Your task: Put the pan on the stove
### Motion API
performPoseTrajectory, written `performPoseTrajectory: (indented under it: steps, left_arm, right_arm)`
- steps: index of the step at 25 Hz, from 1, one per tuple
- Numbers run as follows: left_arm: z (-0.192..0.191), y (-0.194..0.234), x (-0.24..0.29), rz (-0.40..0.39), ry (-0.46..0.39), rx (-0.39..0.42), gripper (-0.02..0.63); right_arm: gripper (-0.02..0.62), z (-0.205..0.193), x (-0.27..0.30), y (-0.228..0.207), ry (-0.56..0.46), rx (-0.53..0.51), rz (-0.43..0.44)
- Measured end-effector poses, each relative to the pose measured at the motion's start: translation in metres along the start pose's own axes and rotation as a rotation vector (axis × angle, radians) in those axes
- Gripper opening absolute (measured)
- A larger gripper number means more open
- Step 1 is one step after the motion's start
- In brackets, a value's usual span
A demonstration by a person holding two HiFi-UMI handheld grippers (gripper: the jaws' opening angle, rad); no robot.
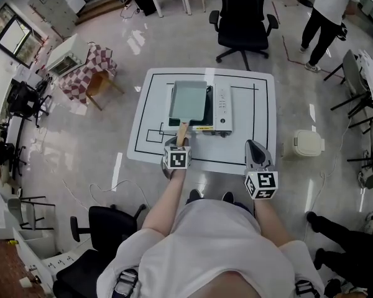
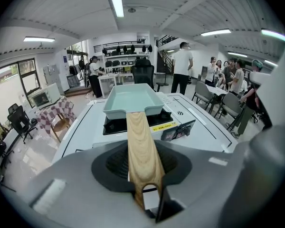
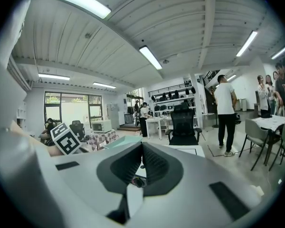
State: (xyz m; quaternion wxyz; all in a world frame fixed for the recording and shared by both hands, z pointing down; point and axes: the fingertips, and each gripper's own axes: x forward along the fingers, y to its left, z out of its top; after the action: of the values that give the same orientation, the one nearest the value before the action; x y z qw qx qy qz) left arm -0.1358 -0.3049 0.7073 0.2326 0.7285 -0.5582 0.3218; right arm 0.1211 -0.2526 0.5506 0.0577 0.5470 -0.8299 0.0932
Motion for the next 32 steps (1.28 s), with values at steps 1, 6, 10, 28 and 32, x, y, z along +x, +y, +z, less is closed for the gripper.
performPoseTrajectory:
  steps: [1, 6, 10, 28, 32]
  left_arm:
    - [0.0, -0.001, 0.002, -0.001, 0.004, -0.005, 0.107]
    - [0.003, -0.005, 0.007, -0.002, 0.02, -0.031, 0.107]
    - [0.002, -0.005, 0.008, 0.011, 0.021, -0.039, 0.109]
    - [0.0, -0.016, 0.011, 0.058, 0.004, -0.064, 0.117]
    - [0.004, -0.013, 0.01, 0.067, -0.009, -0.061, 0.129]
  right_arm:
    - [0.008, -0.001, 0.001, 0.0, 0.002, 0.0, 0.001]
    - [0.008, -0.006, 0.004, -0.002, 0.004, 0.003, 0.006]
    - [0.008, -0.008, 0.003, -0.002, 0.008, 0.006, 0.006]
    - [0.008, -0.014, 0.0, 0.004, 0.025, 0.016, 0.027]
    - [0.008, -0.014, 0.002, 0.007, 0.024, 0.014, 0.034]
